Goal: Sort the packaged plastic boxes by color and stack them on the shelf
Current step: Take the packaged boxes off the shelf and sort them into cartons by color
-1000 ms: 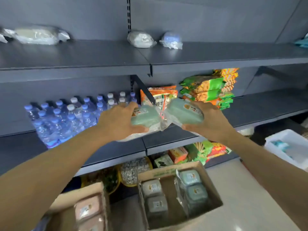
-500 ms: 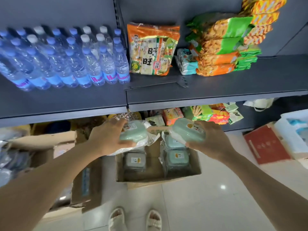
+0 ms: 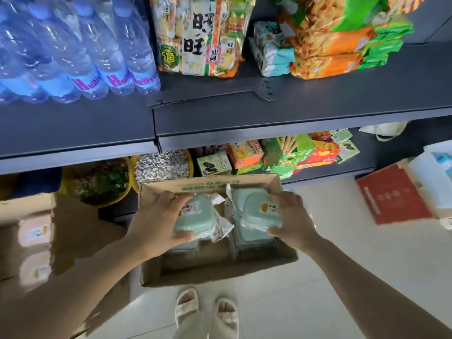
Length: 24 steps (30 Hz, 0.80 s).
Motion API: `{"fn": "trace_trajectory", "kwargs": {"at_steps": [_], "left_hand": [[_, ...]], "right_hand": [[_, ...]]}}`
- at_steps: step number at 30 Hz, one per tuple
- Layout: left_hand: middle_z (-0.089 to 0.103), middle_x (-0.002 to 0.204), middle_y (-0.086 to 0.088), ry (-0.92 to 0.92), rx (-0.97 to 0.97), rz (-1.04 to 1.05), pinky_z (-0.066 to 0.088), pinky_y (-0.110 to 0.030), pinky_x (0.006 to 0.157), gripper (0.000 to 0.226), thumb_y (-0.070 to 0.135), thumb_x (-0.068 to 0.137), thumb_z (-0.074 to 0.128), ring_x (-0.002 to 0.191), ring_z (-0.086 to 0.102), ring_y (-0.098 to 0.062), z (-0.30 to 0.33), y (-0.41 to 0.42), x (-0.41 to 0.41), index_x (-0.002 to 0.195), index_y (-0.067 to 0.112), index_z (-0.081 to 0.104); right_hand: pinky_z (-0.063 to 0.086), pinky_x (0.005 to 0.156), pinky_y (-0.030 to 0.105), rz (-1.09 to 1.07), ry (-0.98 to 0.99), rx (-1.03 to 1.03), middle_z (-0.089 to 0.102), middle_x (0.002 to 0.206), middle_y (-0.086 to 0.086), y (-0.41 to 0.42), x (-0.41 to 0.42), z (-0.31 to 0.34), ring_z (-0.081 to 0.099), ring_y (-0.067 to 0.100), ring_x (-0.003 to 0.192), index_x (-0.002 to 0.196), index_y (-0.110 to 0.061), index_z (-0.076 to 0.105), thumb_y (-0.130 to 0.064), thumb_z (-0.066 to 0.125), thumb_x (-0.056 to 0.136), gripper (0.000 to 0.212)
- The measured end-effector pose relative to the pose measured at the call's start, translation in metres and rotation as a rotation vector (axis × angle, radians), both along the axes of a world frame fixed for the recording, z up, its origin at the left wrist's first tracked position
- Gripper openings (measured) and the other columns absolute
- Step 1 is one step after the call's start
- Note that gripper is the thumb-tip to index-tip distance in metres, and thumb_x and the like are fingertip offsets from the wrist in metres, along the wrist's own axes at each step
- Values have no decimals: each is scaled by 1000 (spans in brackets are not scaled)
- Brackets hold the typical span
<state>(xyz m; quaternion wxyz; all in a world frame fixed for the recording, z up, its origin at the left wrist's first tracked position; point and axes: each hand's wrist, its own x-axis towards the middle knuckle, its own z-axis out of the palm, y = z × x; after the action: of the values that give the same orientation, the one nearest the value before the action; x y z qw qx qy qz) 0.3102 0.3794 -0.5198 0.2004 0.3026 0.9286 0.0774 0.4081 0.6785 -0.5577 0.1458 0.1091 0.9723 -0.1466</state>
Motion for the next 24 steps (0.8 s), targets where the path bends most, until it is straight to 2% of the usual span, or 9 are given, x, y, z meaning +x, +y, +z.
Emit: {"fn": "trace_trajectory", "kwargs": {"at_steps": [2, 5, 8, 10, 13, 15, 17, 20, 24], "left_hand": [[39, 135, 3, -10, -7, 1, 49, -34, 88, 85, 66, 74, 61, 121, 45, -17, -22, 6, 0, 144, 35, 26], [42, 130, 5, -19, -5, 18, 51, -33, 82, 84, 63, 70, 66, 117, 47, -15, -54, 11, -1, 141, 35, 31], [51, 123, 3, 0, -27, 14, 52, -41, 85, 86, 60, 62, 74, 113, 54, -18, -88, 13, 0, 135, 35, 36], [56, 118, 1, -2, -24, 31, 56, -42, 78, 88, 60, 58, 78, 106, 59, -20, -106, 16, 3, 131, 35, 35], [52, 120, 2, -51, -12, 43, 58, -36, 66, 87, 62, 60, 75, 101, 59, -18, -123, 26, 9, 132, 36, 33], [52, 120, 2, -39, -21, 25, 57, -32, 61, 87, 62, 61, 73, 99, 60, -17, -127, 33, 13, 133, 34, 34], [55, 117, -1, -18, -26, -4, 56, -33, 59, 89, 60, 58, 77, 98, 62, -20, -130, 44, 20, 132, 30, 38], [55, 119, -7, -31, 26, -20, 58, -41, 65, 92, 54, 55, 83, 101, 61, -25, -133, 66, 32, 131, 25, 41], [55, 117, -8, -28, 54, -56, 59, -39, 65, 96, 47, 51, 86, 100, 61, -26, -142, 112, 45, 130, 24, 38]], "right_hand": [[35, 105, 37, 18, 11, 0, 40, 137, 4, 3, -17, -27, 33, 25, 126, 133, -21, 40, -32, 78, 68, 77], [30, 108, 37, 55, 10, -3, 36, 141, 5, 12, -49, -67, 27, 26, 131, 138, -20, 35, -30, 77, 71, 80], [25, 110, 37, 91, -20, -15, 32, 142, 10, 25, -74, -103, 24, 29, 133, 141, -16, 31, -27, 75, 74, 81], [24, 110, 37, 136, -12, 25, 34, 140, 12, 31, -82, -121, 25, 31, 134, 139, -13, 33, -25, 77, 73, 79], [29, 110, 48, 249, 41, 234, 44, 131, 21, 41, -81, -144, 38, 41, 126, 124, -10, 49, -25, 88, 54, 81], [27, 109, 57, 248, 39, 322, 47, 125, 25, 48, -77, -154, 45, 44, 118, 118, -12, 53, -25, 89, 44, 83], [22, 112, 59, 302, 23, 336, 45, 126, 24, 55, -71, -157, 42, 43, 121, 124, -14, 50, -29, 87, 48, 85], [18, 113, 54, 318, 52, 287, 37, 140, 19, 63, -66, -146, 28, 41, 135, 138, -16, 42, -39, 77, 71, 79], [36, 101, 52, 75, 230, 127, 44, 135, 20, 82, -44, -127, 42, 42, 123, 137, -10, 46, -23, 71, 78, 66]]}}
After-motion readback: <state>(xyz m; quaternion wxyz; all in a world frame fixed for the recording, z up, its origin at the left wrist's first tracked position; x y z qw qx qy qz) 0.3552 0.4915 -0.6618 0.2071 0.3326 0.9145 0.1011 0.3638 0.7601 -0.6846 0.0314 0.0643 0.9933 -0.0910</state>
